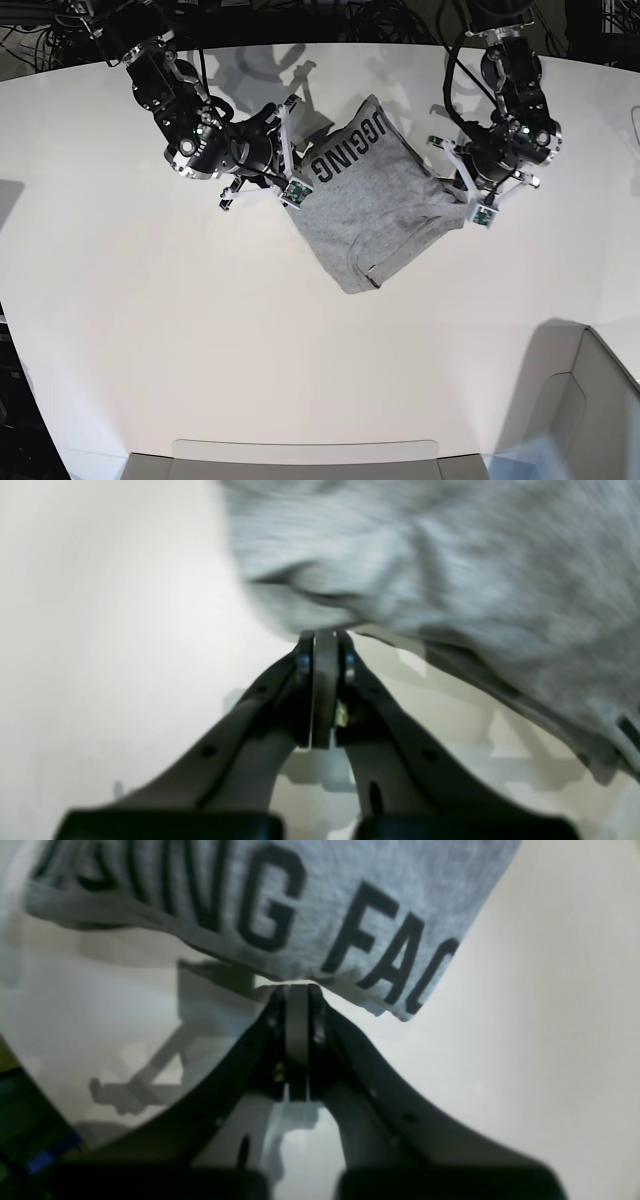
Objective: Fold the T-shirt properly
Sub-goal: 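Tuck the bundle edges with both grippers, then lift the right gripper away, then push the folded grey bundle with the left gripper and square it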
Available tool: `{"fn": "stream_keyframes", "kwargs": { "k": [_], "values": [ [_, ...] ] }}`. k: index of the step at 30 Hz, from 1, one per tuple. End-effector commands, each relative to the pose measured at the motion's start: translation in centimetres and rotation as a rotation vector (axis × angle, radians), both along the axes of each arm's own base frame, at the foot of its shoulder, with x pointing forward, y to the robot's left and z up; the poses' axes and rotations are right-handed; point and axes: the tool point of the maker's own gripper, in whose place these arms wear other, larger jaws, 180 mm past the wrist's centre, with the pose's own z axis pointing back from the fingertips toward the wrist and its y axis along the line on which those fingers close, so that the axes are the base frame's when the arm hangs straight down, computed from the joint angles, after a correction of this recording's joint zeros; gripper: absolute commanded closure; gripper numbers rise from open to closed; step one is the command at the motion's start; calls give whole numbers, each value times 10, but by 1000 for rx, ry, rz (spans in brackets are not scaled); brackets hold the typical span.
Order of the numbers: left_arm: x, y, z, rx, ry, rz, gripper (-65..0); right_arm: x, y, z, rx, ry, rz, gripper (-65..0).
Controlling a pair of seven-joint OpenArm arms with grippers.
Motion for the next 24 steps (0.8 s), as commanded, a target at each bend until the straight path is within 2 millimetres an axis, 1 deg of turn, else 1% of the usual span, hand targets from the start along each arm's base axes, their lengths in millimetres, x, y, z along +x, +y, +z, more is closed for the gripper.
{"fn": "stream_keyframes", "kwargs": {
  "k": [1, 4, 6, 9, 11, 12, 14, 16, 18, 22, 24],
  "values": [
    [11, 3, 16, 1, -60, 5, 0, 14, -8, 18, 28, -58, -41, 0],
    [15, 2, 31, 18, -109, -4, 0, 27, -31, 37, 66, -111, -156, 0],
    [18, -7, 44, 6, -152, -4, 0, 39, -52, 48, 82, -147, -248, 0],
    [23, -20, 63, -7, -214, -9, 0, 54, -87, 60, 93, -187, -385, 0],
    [26, -42, 68, -31, -230, -55, 0, 58, -111, 61, 87, -197, -464, 0],
    [26, -56, 67, -41, -228, -97, 0, 60, -121, 63, 85, -204, -495, 0],
    [24, -96, 67, -62, -221, -220, 0, 58, -136, 62, 73, -203, -539, 0],
    [7, -135, 59, -95, -191, -336, 0, 57, -146, 62, 61, -206, -561, 0],
    [-10, -168, 60, -116, -189, -448, 0, 53, -152, 58, 51, -198, -578, 0],
    [-47, -216, 63, -115, -185, -684, 0, 50, -159, 55, 43, -190, -598, 0],
    [-61, -227, 58, -103, -170, -769, 0, 49, -161, 52, 40, -179, -602, 0]
  ]
}}
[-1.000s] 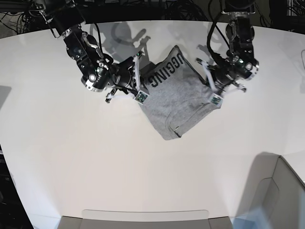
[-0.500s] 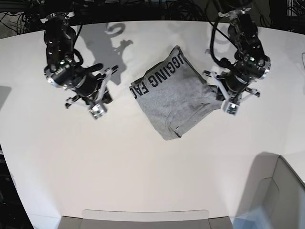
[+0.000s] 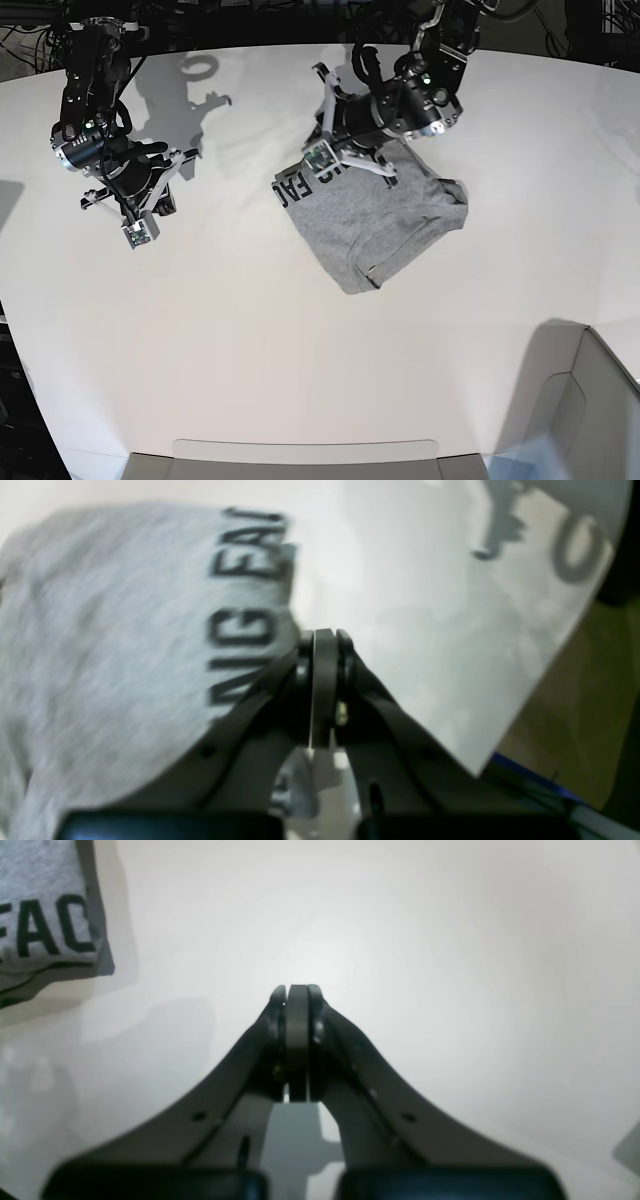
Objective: Fold the T-shirt properly
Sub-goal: 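Push the folded grey bundle with the left gripper and square it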
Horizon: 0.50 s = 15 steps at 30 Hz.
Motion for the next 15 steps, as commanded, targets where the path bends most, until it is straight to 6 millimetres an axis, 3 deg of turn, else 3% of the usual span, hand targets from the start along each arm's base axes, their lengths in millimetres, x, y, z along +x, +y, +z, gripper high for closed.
{"fn": "stream_keyframes", "kwargs": {
  "k": [1, 5, 10, 15],
  "values": [
    [-2, -7, 6, -18, -22, -35, 0, 7, -2, 10, 1, -40, 2, 0],
    [-4, 9, -12, 38, 12, -32, 0, 6, -2, 6, 4, -30, 0, 0],
    [6, 49, -38, 122, 66, 44, 0, 6, 0, 6, 8, -29, 3, 0],
    [24, 90, -52, 172, 96, 162, 0, 6, 1, 6, 10, -30, 4, 0]
  ]
}}
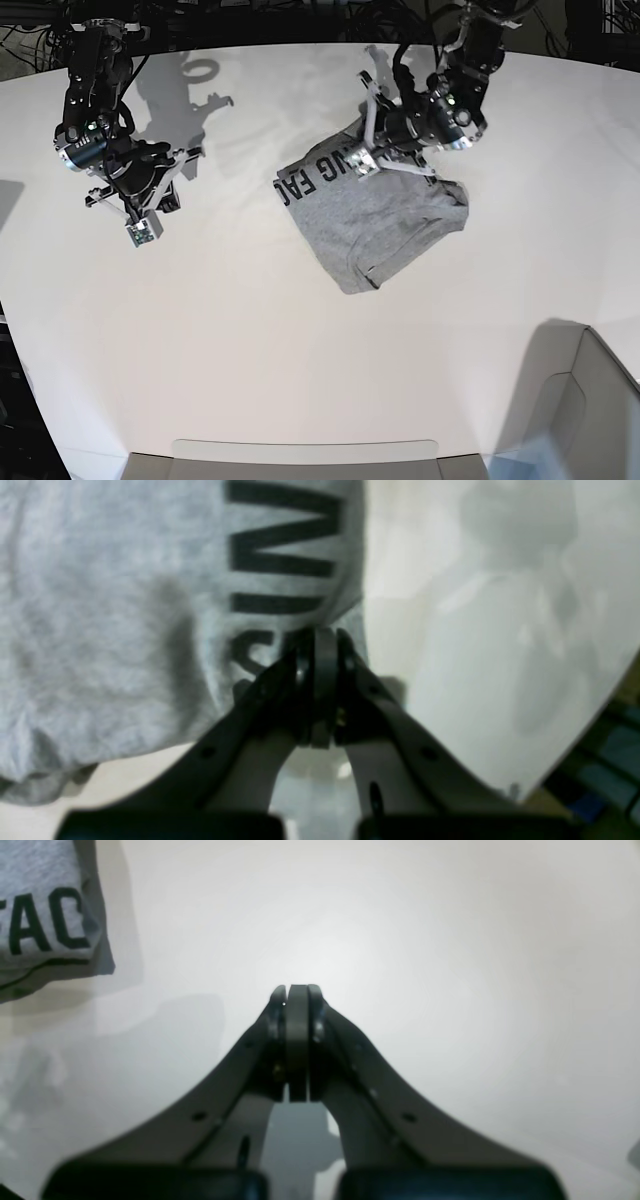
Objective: Fold the T-shirt properly
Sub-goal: 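Push the folded grey bundle with the left gripper and square it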
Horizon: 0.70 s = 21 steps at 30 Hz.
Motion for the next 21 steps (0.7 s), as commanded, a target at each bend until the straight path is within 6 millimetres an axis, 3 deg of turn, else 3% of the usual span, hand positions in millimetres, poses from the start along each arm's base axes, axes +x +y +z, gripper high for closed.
{"fn": "stream_keyframes", "kwargs": {
  "k": [1, 3, 6, 9, 12, 16, 21],
  "values": [
    [10, 15, 2, 20, -18, 44, 0, 8, -1, 11, -1, -45, 3, 0],
    [18, 38, -2, 35, -12, 120, 0, 8, -1, 11, -1, -45, 3, 0],
    [43, 71, 10, 38, -59, 264, 0, 8, -1, 11, 0, -46, -1, 0],
    [55, 101, 20, 40, -91, 376, 0, 8, -1, 11, 0, -46, -1, 0],
    [61, 113, 35, 21, -142, 433, 0, 7, -1, 11, 0, -45, -1, 0],
    [68, 104, 68, -18, -243, 443, 0, 7, -2, 11, -1, -45, 0, 0],
    [79, 63, 88, -173, -301, 460, 0, 7, 0, 10, 1, -43, 4, 0]
  ]
}}
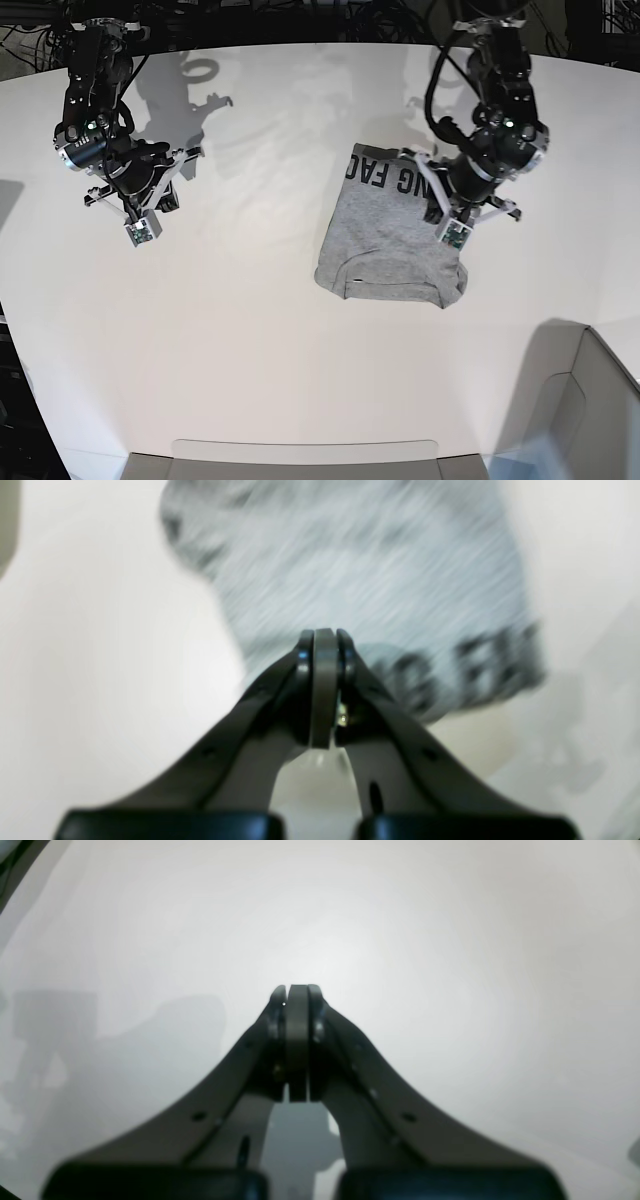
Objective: Fold the T-shirt properly
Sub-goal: 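Push the folded grey bundle with the left gripper and square it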
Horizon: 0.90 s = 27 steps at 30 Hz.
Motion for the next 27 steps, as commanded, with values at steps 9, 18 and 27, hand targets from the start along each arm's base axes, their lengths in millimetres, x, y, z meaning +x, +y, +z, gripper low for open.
{"fn": "stream_keyframes", "kwargs": {
  "k": [9, 18, 27],
  "values": [
    [39, -69, -10, -375, -164, 31, 0, 1, -2, 6, -5, -26, 6, 0],
    [13, -42, -138, -552, 5, 282, 0, -4, -8, 3, -21, -12, 3, 0],
    [-22, 68, -193, -453, 130, 417, 0, -3, -6, 3, -20, -14, 7, 0]
  ]
}}
